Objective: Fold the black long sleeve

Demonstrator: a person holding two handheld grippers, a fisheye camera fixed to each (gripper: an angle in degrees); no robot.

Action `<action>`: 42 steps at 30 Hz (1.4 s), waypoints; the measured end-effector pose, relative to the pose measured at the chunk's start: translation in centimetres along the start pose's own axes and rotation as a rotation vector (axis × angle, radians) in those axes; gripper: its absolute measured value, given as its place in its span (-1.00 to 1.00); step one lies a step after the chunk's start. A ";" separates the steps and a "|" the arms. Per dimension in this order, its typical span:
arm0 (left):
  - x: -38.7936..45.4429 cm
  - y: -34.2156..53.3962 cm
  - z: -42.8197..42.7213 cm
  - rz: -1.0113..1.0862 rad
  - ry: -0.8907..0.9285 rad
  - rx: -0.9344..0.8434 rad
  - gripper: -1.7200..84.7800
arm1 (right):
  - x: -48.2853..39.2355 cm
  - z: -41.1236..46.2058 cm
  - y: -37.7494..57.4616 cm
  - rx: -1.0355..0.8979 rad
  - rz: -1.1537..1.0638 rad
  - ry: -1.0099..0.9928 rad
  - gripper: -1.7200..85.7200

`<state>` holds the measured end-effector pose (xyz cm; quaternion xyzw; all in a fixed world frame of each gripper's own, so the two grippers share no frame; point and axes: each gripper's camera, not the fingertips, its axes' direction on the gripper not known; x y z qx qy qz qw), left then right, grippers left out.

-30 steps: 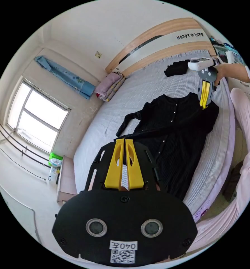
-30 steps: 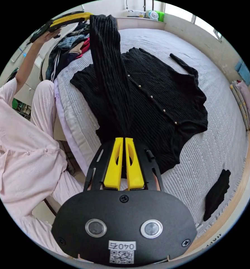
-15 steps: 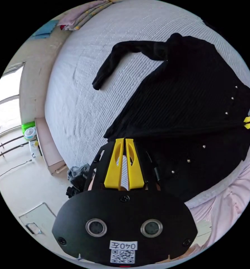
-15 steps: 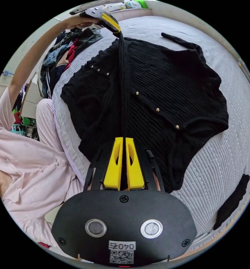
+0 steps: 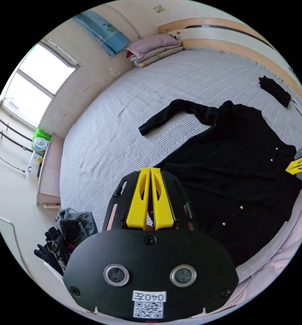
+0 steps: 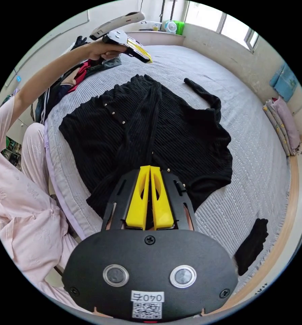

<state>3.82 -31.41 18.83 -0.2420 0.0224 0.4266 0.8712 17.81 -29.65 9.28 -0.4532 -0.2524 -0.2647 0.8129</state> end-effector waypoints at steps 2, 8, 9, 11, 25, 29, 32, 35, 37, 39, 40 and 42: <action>2.1 -0.3 1.5 0.058 0.049 -0.026 -0.98 | -0.7 1.1 -1.9 0.000 -0.010 -0.053 -0.98; 3.4 -2.4 9.3 0.031 -0.033 -0.121 -0.98 | 0.0 4.9 -2.3 -0.089 0.051 -0.099 -0.98; 2.9 -2.9 9.4 0.038 -0.023 -0.145 -0.98 | 0.0 4.6 -2.2 -0.094 0.053 -0.107 -0.98; 1.9 -2.8 8.3 0.011 -0.020 -0.096 -0.98 | -0.1 2.2 -1.7 -0.073 0.074 -0.116 -0.98; 6.1 0.8 6.7 0.068 0.239 0.023 -0.98 | -13.5 -0.1 1.5 -0.107 -0.160 -0.052 -0.98; 2.6 0.9 5.5 -0.030 0.315 0.096 -0.98 | -15.7 -4.4 1.8 -0.043 -0.243 0.077 -0.98; 0.5 1.4 4.2 -0.059 0.268 0.163 -0.98 | -13.2 -8.4 1.4 0.075 -0.201 0.091 -0.98; -0.8 1.2 4.8 -0.058 0.226 0.147 -0.98 | -8.2 -10.1 -0.5 0.115 -0.119 0.124 -0.98; -1.5 0.9 5.6 -0.054 0.176 0.128 -0.98 | -4.6 -10.4 -2.5 0.098 -0.056 0.138 -0.98; -2.8 0.6 6.4 -0.071 0.165 0.120 -0.98 | -1.6 -10.8 -4.7 0.078 -0.022 0.078 -0.98; -3.1 0.5 6.6 -0.074 0.162 0.119 -0.98 | 0.0 -11.0 -6.1 0.081 0.011 0.079 -0.98; -4.5 0.1 7.3 -0.090 0.140 0.117 -0.98 | 2.1 -10.8 -8.4 0.068 0.053 0.152 -0.98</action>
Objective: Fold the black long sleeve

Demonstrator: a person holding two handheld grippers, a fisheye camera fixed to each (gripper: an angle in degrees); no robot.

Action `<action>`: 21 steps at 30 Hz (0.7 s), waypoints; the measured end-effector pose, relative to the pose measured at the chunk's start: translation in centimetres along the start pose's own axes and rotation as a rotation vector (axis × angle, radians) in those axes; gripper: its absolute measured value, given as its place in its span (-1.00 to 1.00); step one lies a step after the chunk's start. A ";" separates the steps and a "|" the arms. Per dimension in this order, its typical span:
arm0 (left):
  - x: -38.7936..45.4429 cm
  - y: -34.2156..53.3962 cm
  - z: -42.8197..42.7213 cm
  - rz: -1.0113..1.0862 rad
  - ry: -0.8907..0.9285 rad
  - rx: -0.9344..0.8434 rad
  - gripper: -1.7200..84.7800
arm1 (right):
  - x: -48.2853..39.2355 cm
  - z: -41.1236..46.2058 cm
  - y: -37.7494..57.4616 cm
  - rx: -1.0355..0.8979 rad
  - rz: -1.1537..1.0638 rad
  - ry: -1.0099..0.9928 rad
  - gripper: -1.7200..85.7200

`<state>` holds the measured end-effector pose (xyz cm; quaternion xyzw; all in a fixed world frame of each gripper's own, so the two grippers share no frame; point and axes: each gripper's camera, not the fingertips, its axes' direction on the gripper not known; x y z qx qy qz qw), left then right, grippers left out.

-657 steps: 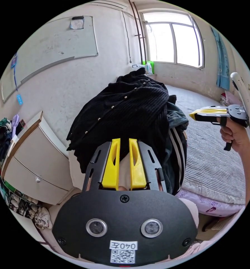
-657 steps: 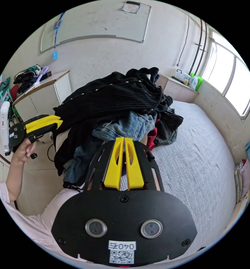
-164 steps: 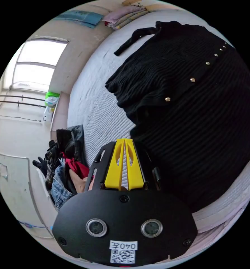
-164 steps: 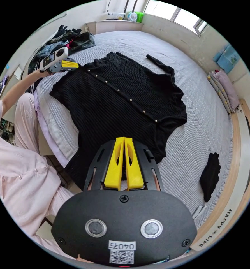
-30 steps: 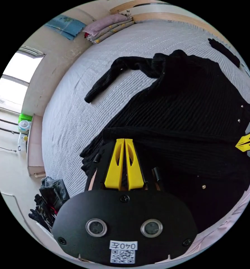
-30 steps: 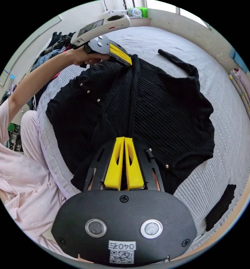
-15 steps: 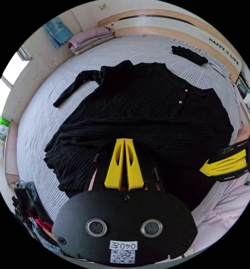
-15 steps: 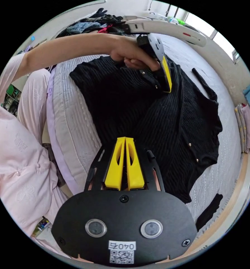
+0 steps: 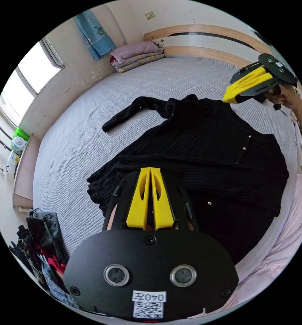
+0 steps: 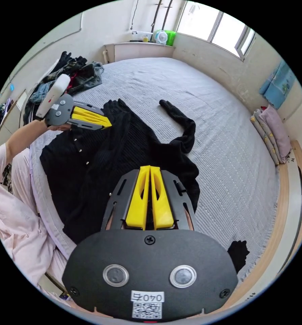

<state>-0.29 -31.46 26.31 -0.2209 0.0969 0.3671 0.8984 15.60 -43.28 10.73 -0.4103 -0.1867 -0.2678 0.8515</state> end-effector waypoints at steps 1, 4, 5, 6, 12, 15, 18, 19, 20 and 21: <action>-0.4 -0.1 0.1 -0.005 -0.001 0.001 -0.98 | 1.4 0.9 -1.7 -0.029 0.055 0.042 -0.98; -1.8 -0.9 0.7 -0.023 0.000 0.007 -0.98 | 4.5 3.2 -5.7 -0.072 0.138 0.042 -0.95; -2.2 -1.1 1.0 -0.021 -0.009 0.010 -0.98 | 5.6 4.2 -7.2 -0.083 0.170 0.030 -0.90; -2.6 -1.3 1.2 -0.020 -0.013 0.013 -0.98 | 6.1 4.7 -7.9 -0.089 0.186 0.023 -0.88; -4.7 -1.8 3.1 -0.011 -0.049 -0.003 -0.98 | 9.1 8.3 -13.1 -0.110 0.316 0.004 -0.79; -5.6 -1.8 4.0 -0.007 -0.064 -0.015 -0.98 | 9.7 9.3 -14.7 -0.115 0.343 0.015 -0.80; -6.5 -1.7 4.5 -0.014 -0.075 -0.017 -0.98 | 10.1 10.6 -15.7 -0.152 0.367 0.036 -0.83; -6.7 -1.7 4.6 -0.017 -0.075 -0.018 -0.98 | 10.2 11.1 -16.0 -0.166 0.376 0.045 -0.87; -7.1 -1.8 4.9 -0.023 -0.078 -0.023 -0.98 | 10.0 11.2 -16.2 -0.169 0.367 0.046 -0.94; -7.6 -1.9 5.1 -0.032 -0.094 -0.027 -0.98 | 9.8 11.1 -16.3 -0.165 0.357 0.042 -0.95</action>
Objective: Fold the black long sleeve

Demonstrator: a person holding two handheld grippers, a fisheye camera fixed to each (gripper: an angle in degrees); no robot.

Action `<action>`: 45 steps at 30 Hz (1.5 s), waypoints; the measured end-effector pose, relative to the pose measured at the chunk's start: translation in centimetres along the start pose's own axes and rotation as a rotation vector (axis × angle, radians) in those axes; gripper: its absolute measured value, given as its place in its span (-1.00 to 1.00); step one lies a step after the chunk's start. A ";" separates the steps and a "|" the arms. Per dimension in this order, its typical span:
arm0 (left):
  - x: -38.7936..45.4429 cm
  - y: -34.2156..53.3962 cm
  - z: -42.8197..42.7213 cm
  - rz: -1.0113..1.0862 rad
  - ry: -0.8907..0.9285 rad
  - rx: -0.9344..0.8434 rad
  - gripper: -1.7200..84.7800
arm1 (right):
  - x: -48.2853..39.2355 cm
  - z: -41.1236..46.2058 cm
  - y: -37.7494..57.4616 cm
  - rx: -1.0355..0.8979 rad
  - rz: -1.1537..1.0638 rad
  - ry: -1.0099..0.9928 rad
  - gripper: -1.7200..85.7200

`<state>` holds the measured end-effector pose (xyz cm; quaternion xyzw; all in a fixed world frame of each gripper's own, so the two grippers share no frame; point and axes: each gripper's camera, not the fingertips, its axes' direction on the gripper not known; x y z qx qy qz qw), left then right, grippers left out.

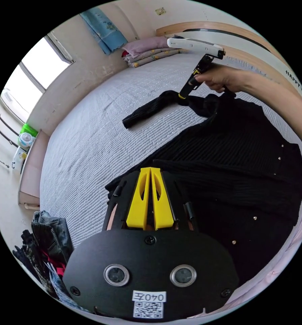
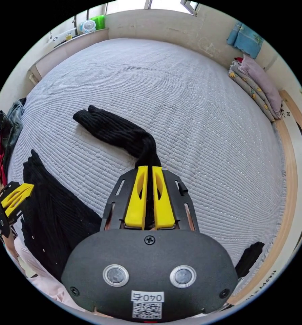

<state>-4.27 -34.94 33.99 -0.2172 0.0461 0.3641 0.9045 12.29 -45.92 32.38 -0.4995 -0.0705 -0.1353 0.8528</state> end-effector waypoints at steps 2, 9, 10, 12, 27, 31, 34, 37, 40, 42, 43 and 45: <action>-0.7 -0.4 0.3 -0.013 -0.046 -0.006 -0.98 | -1.8 -1.6 0.3 0.031 -0.112 -0.047 -0.97; -4.5 -3.2 1.0 -0.089 -0.120 0.003 -0.98 | -9.4 -5.1 5.3 -0.067 -0.597 -0.047 -0.91; -4.9 -3.4 1.0 -0.098 -0.122 0.004 -0.99 | -10.0 -4.9 5.9 -0.124 -0.640 -0.019 -0.83; -6.2 -4.2 1.5 -0.129 -0.104 0.009 -0.99 | -9.8 -5.6 6.5 -0.108 -0.649 0.012 -0.77; -10.6 -7.9 9.7 -0.304 0.017 -0.201 -0.92 | 0.3 -9.0 9.4 0.061 -0.398 0.023 -0.83; -9.3 -7.3 10.9 -0.264 -0.058 -0.232 -0.97 | 2.2 -8.3 10.5 0.057 -0.371 0.044 -0.83; -9.2 -6.7 8.5 -0.251 -0.164 -0.143 -0.98 | 3.3 -7.5 10.9 0.050 -0.362 0.053 -0.81; -11.7 -6.3 3.1 -0.299 -0.250 0.001 -0.98 | 4.0 -7.0 11.5 0.067 -0.352 0.052 -0.85; -14.6 -6.1 -3.2 -0.349 -0.335 0.126 -0.98 | 4.0 -6.8 12.5 0.105 -0.388 -0.054 -0.96; -16.3 -5.7 -8.1 -0.377 -0.345 0.223 -0.98 | 3.7 -6.1 12.9 0.106 -0.415 -0.118 -0.98; -16.5 -5.6 -9.1 -0.376 -0.336 0.245 -0.98 | 3.6 -5.4 13.0 0.102 -0.421 -0.147 -0.98; -17.1 -5.0 -12.8 -0.374 -0.322 0.338 -0.98 | 3.7 -3.9 12.8 0.094 -0.412 -0.151 -0.98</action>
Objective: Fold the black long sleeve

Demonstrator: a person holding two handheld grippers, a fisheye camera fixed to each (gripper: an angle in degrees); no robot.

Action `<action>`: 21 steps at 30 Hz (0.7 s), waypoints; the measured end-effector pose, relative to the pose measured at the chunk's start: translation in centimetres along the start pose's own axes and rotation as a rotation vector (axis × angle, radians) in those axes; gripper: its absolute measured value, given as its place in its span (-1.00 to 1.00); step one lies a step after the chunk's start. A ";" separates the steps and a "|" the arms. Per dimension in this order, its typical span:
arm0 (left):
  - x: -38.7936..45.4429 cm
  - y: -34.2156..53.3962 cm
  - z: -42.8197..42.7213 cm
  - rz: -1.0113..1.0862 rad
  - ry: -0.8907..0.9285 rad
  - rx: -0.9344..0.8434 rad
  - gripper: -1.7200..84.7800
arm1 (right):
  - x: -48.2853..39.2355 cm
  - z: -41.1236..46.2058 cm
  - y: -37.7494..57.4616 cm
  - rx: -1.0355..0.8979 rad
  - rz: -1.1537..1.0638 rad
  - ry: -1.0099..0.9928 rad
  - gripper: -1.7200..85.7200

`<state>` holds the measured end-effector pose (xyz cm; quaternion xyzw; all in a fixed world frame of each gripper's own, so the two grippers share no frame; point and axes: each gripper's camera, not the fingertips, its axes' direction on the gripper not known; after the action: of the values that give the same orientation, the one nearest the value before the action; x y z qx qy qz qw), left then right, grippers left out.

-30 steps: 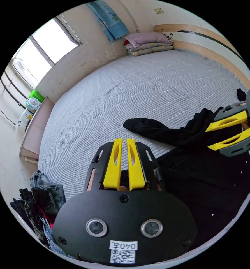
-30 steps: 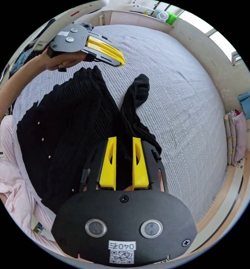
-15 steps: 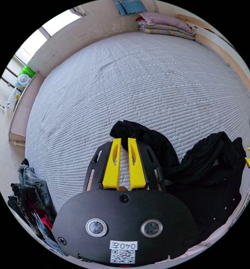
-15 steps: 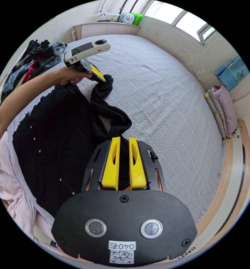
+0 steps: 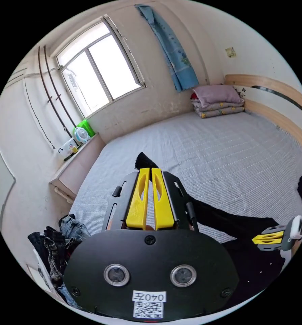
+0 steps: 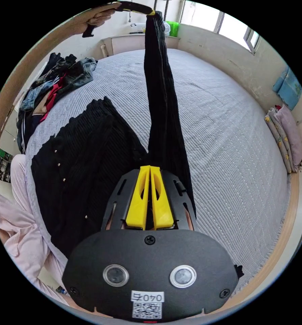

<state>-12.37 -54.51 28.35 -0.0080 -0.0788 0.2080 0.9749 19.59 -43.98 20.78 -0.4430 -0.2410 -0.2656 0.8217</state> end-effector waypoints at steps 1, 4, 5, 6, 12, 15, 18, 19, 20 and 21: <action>-0.3 -0.1 -0.7 -0.004 0.013 0.022 -0.98 | 0.5 1.2 -0.1 -0.009 0.018 0.009 -0.98; -2.0 -0.1 -3.8 -0.030 0.164 0.122 -0.98 | 2.7 4.9 -0.1 -0.054 0.124 -0.009 -0.98; -2.6 0.2 -4.5 -0.036 0.230 0.141 -0.98 | 3.3 6.1 0.3 -0.083 0.144 -0.035 -0.98; -2.8 0.5 -4.9 -0.025 0.263 0.143 -0.98 | 3.4 6.3 0.5 -0.089 0.145 -0.041 -0.97; -3.4 3.5 -7.2 0.137 0.300 0.231 -0.98 | 2.7 1.6 5.6 0.060 0.032 0.018 -0.72; -4.5 4.9 -8.6 0.188 0.359 0.274 -0.98 | 3.8 -0.4 7.1 0.167 0.024 0.039 -0.70; -5.3 6.1 -10.4 0.282 0.454 0.313 -0.98 | 5.6 -1.5 7.2 0.247 0.031 -0.005 -0.70; -5.5 6.3 -10.8 0.301 0.472 0.319 -0.98 | 6.4 -1.8 7.1 0.286 0.036 -0.036 -0.70; -5.9 6.7 -11.6 0.334 0.513 0.331 -0.98 | 7.2 -2.0 7.0 0.327 0.046 -0.081 -0.70; -6.2 7.1 -12.3 0.361 0.554 0.341 -0.98 | 7.6 -2.1 6.9 0.348 0.051 -0.103 -0.70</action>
<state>-18.91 -50.34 14.89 0.0847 0.2264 0.3768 0.8942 30.10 -44.25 20.42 -0.3131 -0.3136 -0.1758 0.8791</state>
